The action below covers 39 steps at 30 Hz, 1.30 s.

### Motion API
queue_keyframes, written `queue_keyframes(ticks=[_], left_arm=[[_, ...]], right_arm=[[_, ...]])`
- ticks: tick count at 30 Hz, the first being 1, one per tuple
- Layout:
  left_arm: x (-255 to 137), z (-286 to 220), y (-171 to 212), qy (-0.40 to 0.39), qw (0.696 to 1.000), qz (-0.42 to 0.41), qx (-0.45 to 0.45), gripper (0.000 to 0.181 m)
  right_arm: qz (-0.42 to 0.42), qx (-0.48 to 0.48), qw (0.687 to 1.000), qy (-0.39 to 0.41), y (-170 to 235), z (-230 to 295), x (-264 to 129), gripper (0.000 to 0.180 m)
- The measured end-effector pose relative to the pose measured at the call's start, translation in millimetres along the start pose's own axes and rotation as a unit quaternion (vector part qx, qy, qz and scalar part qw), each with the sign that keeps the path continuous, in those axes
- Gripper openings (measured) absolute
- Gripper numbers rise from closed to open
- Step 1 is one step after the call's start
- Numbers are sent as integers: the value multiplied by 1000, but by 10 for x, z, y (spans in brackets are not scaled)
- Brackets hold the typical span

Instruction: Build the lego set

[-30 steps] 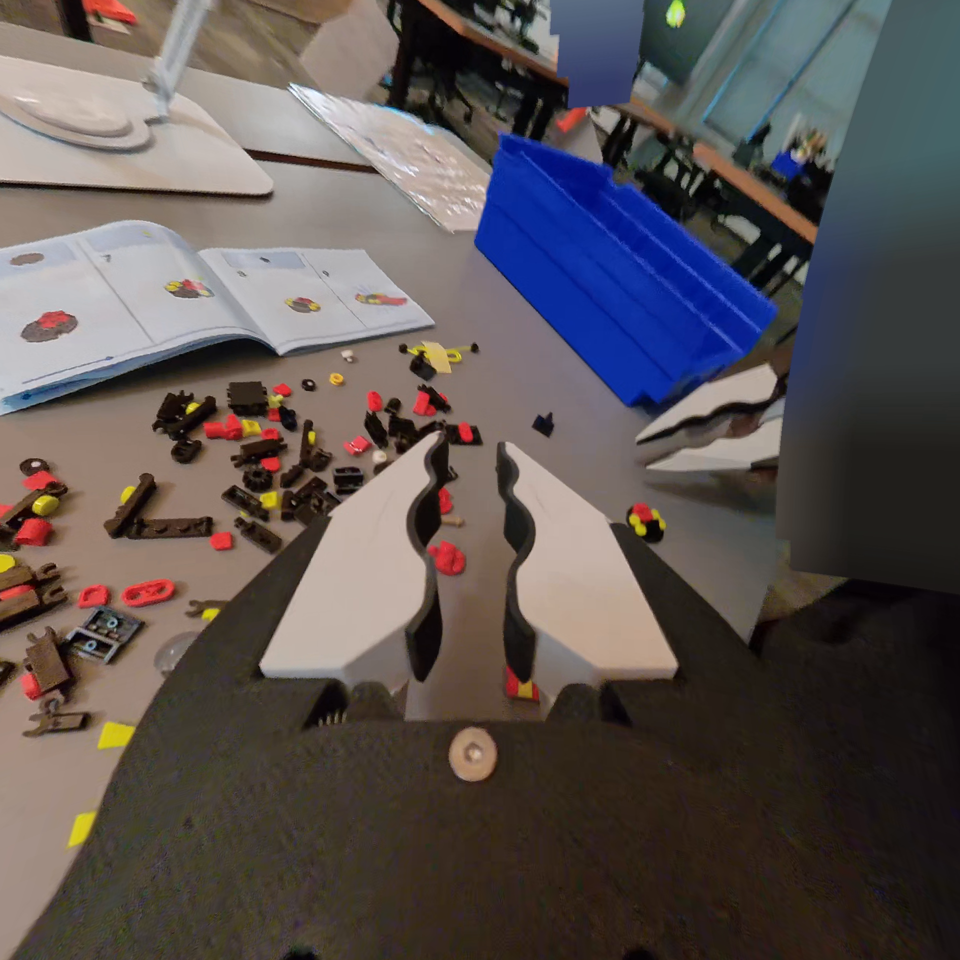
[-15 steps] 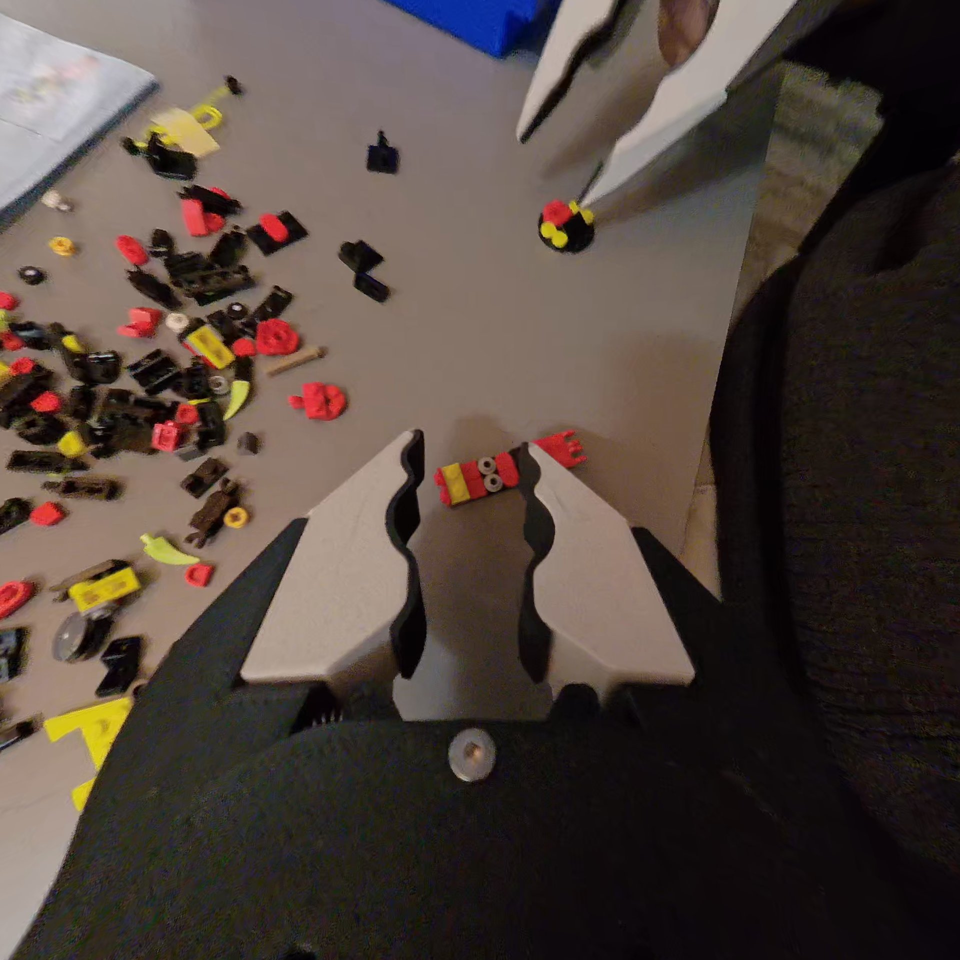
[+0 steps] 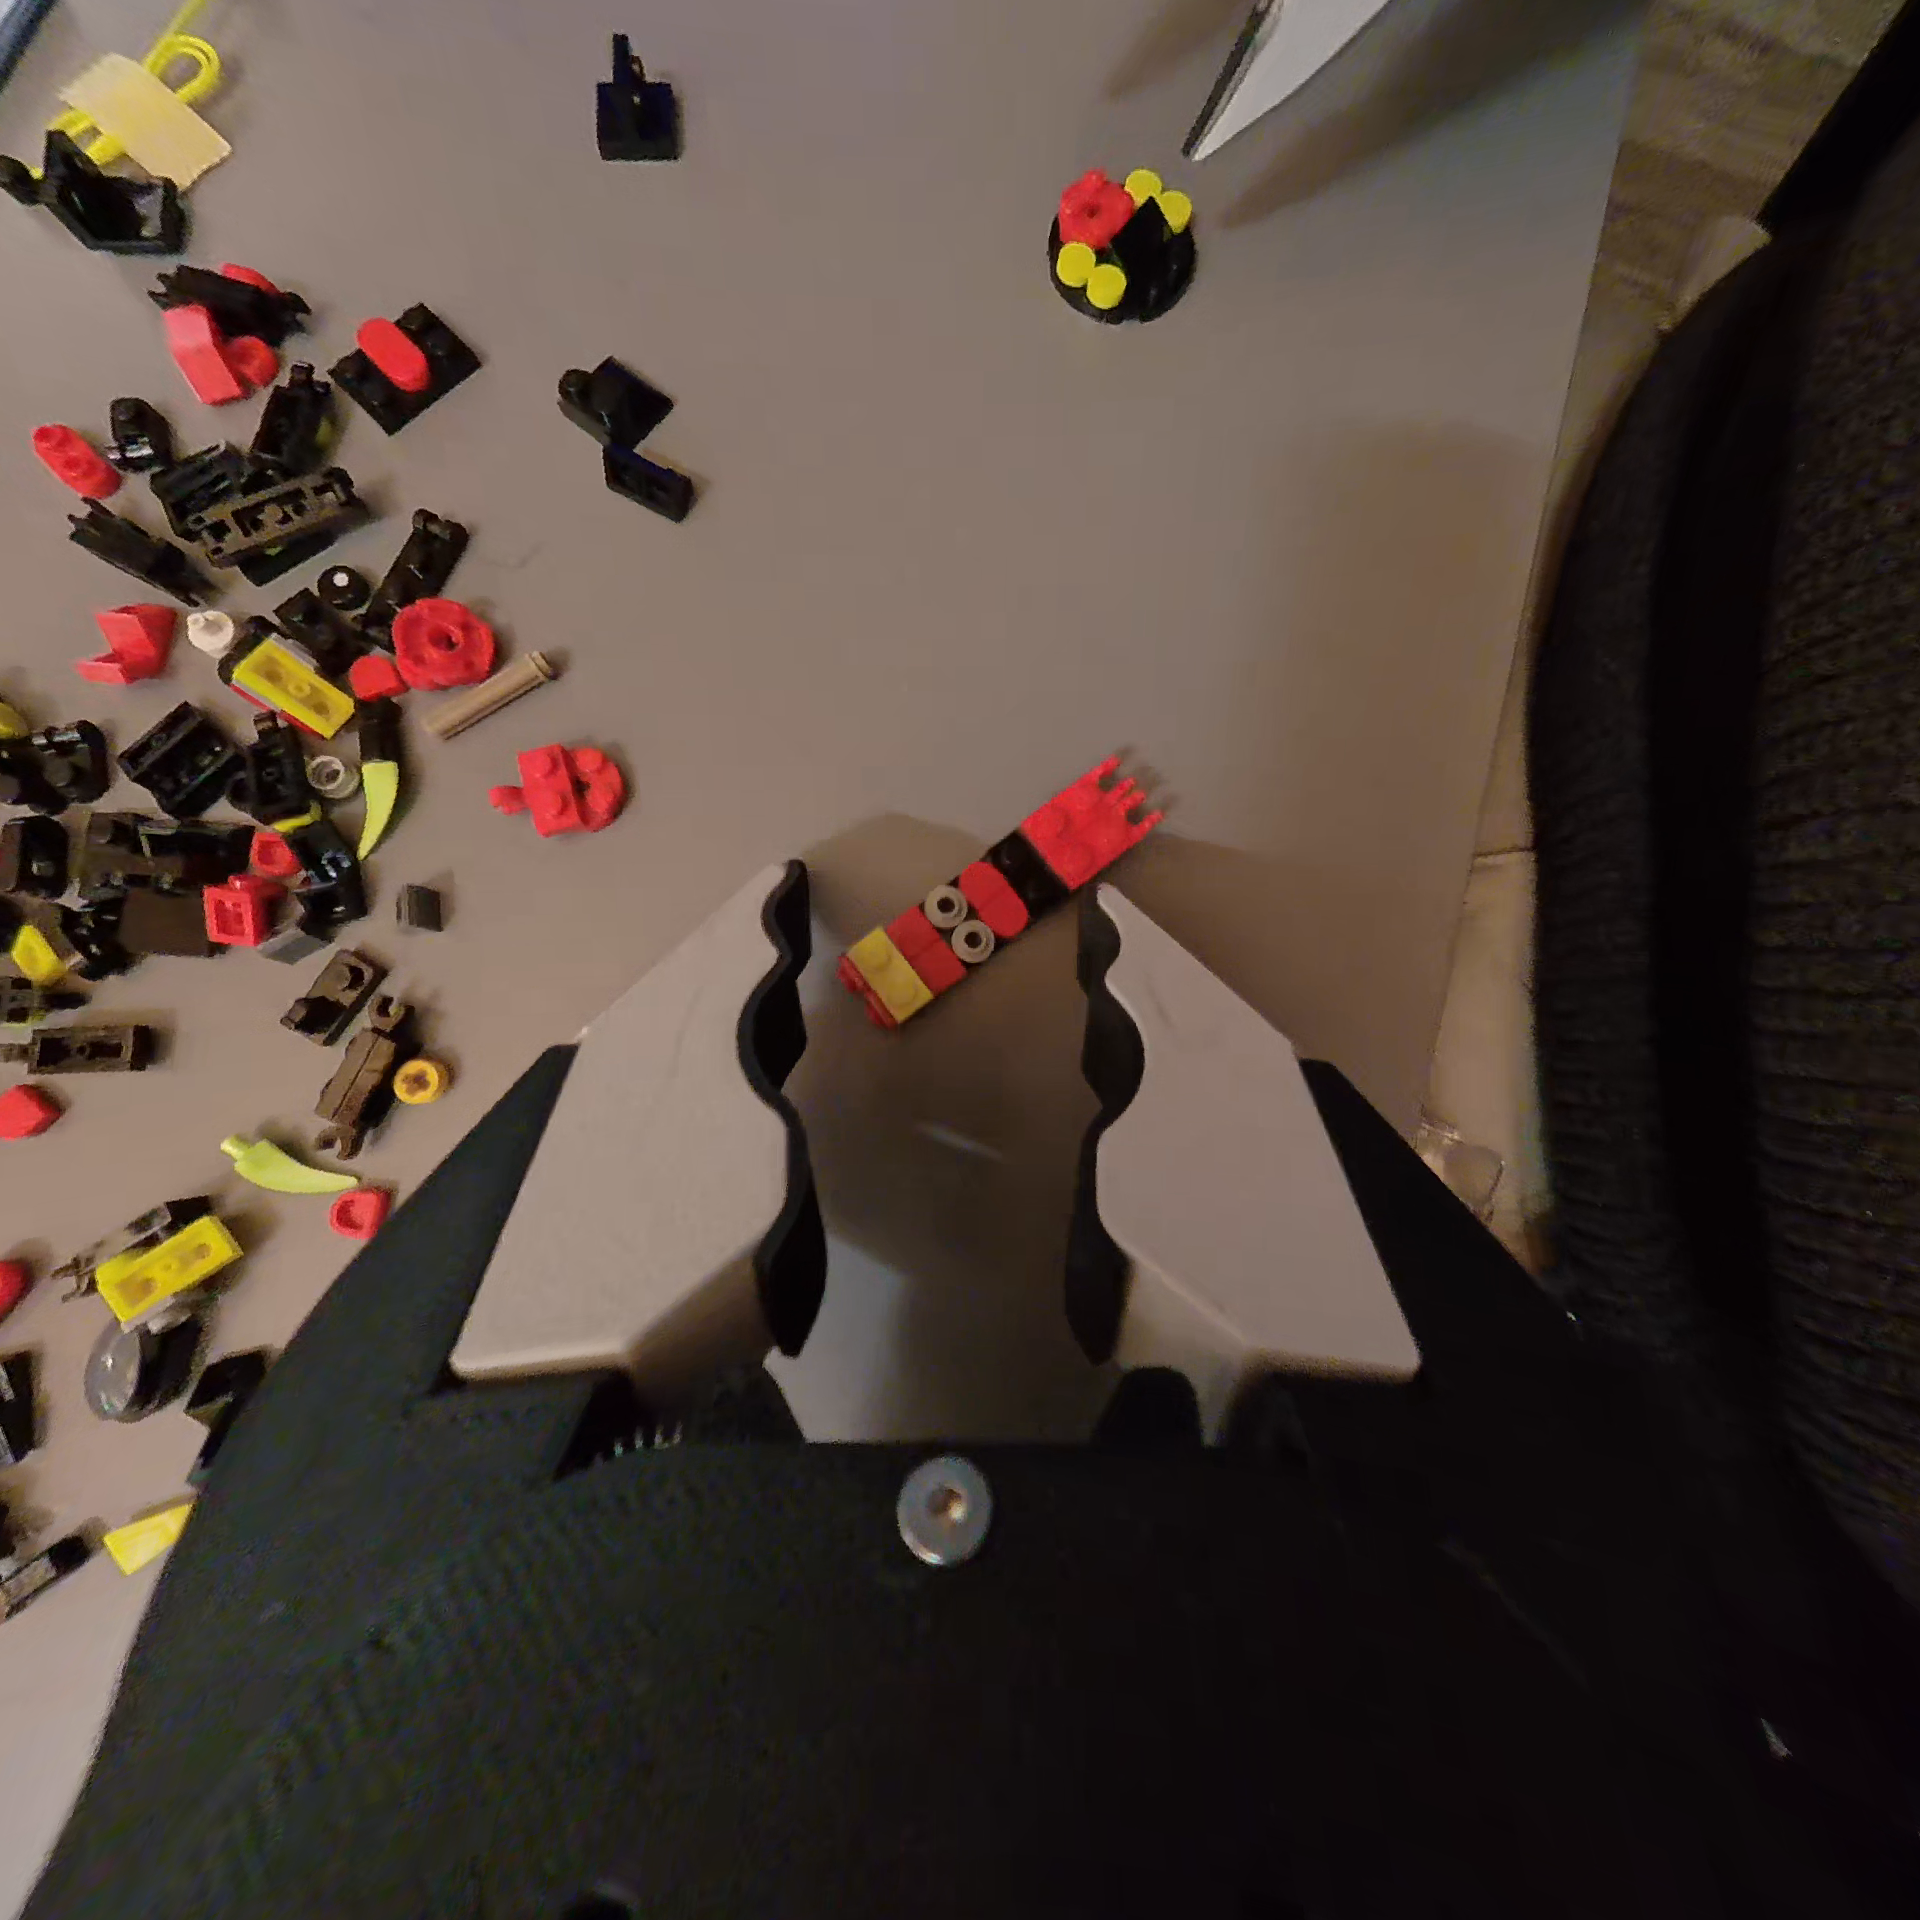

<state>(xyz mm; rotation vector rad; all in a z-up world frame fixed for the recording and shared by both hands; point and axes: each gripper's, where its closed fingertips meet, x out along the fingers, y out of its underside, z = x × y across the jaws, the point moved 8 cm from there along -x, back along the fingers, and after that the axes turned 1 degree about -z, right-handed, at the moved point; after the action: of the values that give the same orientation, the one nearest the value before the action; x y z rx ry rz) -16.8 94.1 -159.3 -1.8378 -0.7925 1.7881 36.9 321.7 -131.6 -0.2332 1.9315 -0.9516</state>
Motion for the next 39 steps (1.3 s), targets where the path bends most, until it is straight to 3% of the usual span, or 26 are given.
queue_keyframes(ticks=[1, 22, 39], left_arm=[[12, 4, -7, 1, 1000, -1, -1, 48], [159, 55, -139, 9, 998, -38, -41, 44], [152, 42, -142, 16, 998, -43, -45, 45]], right_arm=[[1, 0, 1000, 1, 6, 1, -1, 34], [-35, 85, 994, -53, 40, -50, 51, 34], [-34, 89, 994, -52, 45, -59, 50, 34]])
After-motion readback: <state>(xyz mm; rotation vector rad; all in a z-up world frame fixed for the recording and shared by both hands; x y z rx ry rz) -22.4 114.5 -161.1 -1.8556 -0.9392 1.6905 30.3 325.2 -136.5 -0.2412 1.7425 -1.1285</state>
